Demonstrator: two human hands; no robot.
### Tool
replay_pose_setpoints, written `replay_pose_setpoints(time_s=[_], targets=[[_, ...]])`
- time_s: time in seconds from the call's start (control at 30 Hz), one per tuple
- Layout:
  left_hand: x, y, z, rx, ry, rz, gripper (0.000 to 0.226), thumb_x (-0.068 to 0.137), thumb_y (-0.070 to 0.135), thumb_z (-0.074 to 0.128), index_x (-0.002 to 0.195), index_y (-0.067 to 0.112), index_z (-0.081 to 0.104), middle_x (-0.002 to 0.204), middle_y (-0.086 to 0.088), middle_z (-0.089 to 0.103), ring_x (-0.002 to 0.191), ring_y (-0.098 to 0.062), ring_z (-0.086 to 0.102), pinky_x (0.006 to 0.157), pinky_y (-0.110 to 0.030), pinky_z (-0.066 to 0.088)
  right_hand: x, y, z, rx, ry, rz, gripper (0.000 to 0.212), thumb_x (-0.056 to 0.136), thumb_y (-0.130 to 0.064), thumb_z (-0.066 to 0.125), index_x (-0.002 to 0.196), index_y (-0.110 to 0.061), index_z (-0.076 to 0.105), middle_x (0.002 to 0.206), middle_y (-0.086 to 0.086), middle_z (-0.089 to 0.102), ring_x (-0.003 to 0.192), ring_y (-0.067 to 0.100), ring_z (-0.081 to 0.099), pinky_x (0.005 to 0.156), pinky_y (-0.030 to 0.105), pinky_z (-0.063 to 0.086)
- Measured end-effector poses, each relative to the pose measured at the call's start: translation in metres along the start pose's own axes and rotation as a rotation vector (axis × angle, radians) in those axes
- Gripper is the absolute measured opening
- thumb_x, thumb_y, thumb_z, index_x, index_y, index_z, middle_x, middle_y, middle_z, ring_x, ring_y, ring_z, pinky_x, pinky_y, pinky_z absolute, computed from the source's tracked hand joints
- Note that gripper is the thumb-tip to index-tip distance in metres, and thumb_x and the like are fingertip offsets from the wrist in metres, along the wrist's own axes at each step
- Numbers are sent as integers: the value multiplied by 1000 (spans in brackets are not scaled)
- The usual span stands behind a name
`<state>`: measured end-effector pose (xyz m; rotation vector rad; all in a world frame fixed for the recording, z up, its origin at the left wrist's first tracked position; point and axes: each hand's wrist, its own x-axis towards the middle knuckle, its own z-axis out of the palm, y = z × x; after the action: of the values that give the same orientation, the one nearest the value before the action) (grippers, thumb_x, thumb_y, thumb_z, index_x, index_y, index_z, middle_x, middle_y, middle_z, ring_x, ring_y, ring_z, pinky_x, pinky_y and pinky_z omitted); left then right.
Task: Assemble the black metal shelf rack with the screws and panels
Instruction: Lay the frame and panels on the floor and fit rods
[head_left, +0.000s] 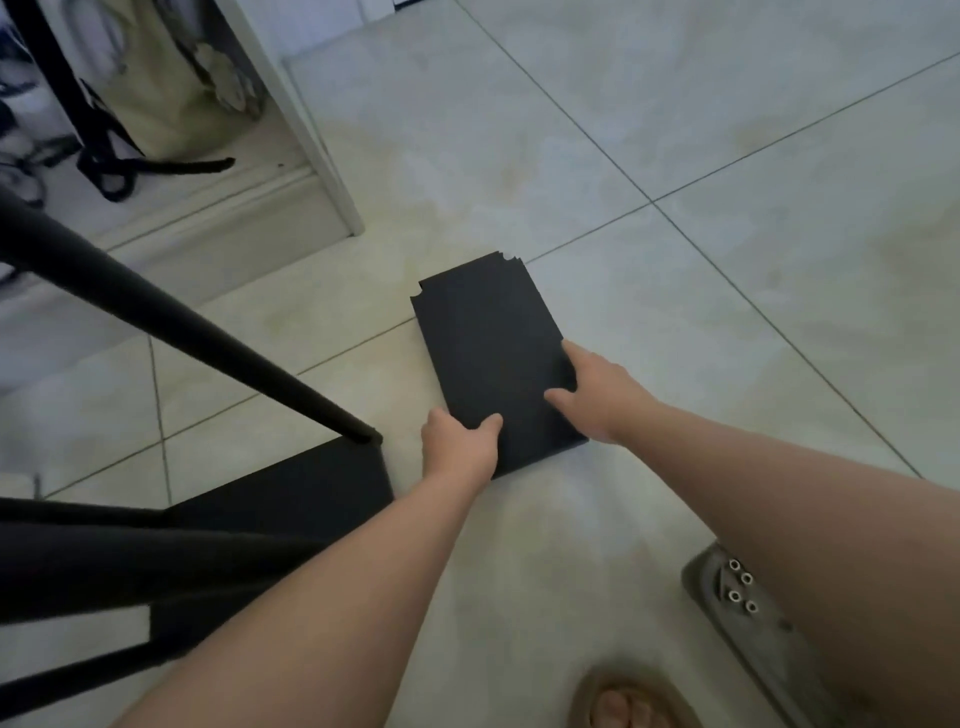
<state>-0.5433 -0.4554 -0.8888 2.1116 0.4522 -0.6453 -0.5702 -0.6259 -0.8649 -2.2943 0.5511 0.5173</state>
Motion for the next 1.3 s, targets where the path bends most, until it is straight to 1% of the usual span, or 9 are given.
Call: replay_pose_setpoints(time_s=[0.1, 0.23, 0.53, 0.6, 0.7, 0.9, 1.1, 1.23, 1.3], targets=[[13, 1, 11, -26, 37, -40, 61, 88, 31, 73, 139, 10, 46, 137, -7, 57, 122, -31, 57, 105, -45, 47, 11, 9, 12, 150, 5, 34, 48, 98, -24, 60, 143, -17, 45, 140, 5, 57, 121, 27, 56, 93, 32, 43], [13, 5, 25, -16, 62, -21, 60, 86, 29, 75, 135, 10, 47, 135, -7, 58, 120, -31, 58, 103, -46, 48, 16, 21, 8, 240, 60, 102, 37, 95, -22, 59, 131, -17, 52, 123, 4, 61, 102, 24, 56, 83, 31, 43], [-14, 42, 98, 20, -183, 100, 37, 83, 15, 75, 117, 14, 61, 116, -2, 68, 101, -24, 67, 86, -33, 56, 10, 89, -58, 419, 191, 405, 23, 94, -24, 65, 109, -7, 60, 109, 14, 64, 99, 34, 62, 84, 41, 54], [-21, 51, 115, 10, -210, 120, 36, 84, 15, 73, 118, 16, 61, 119, -3, 65, 93, -23, 66, 75, -28, 58, 5, 105, -73, 465, 210, 451, 30, 94, -26, 66, 110, -2, 60, 93, 12, 60, 79, 31, 57, 65, 36, 47], [-27, 64, 132, -5, -244, 117, 37, 86, 14, 71, 121, 16, 59, 124, -5, 61, 100, -26, 65, 90, -36, 55, 0, 122, -88, 510, 237, 490, 29, 94, -28, 66, 106, -2, 59, 80, 7, 52, 65, 24, 47, 55, 31, 34], [-41, 86, 130, -28, -294, 133, 30, 88, 10, 67, 110, 25, 55, 114, -2, 67, 98, -27, 67, 89, -42, 58, -15, 128, -105, 624, 233, 451, 32, 95, -27, 67, 115, -3, 62, 103, 11, 64, 76, 26, 54, 59, 32, 37], [-80, 130, 81, -32, -317, 275, 40, 89, 10, 68, 125, 25, 56, 115, 1, 70, 105, -21, 67, 97, -40, 53, -66, 97, -147, 685, 334, 309, 23, 98, -22, 62, 106, -1, 68, 89, 12, 61, 65, 26, 47, 59, 34, 38], [-134, 168, 30, -35, -315, 417, 43, 90, 9, 66, 128, 25, 57, 116, 3, 69, 104, -21, 67, 93, -38, 55, -124, 57, -187, 750, 393, 226, 16, 100, -18, 60, 100, -4, 69, 105, 17, 66, 88, 33, 58, 90, 52, 55], [-166, 186, 0, -19, -303, 499, 45, 91, 9, 66, 131, 25, 56, 106, 9, 68, 98, -17, 67, 84, -31, 56, -158, 32, -207, 816, 414, 185, 12, 101, -14, 59, 102, -6, 68, 117, 19, 68, 103, 37, 64, 98, 56, 54]])
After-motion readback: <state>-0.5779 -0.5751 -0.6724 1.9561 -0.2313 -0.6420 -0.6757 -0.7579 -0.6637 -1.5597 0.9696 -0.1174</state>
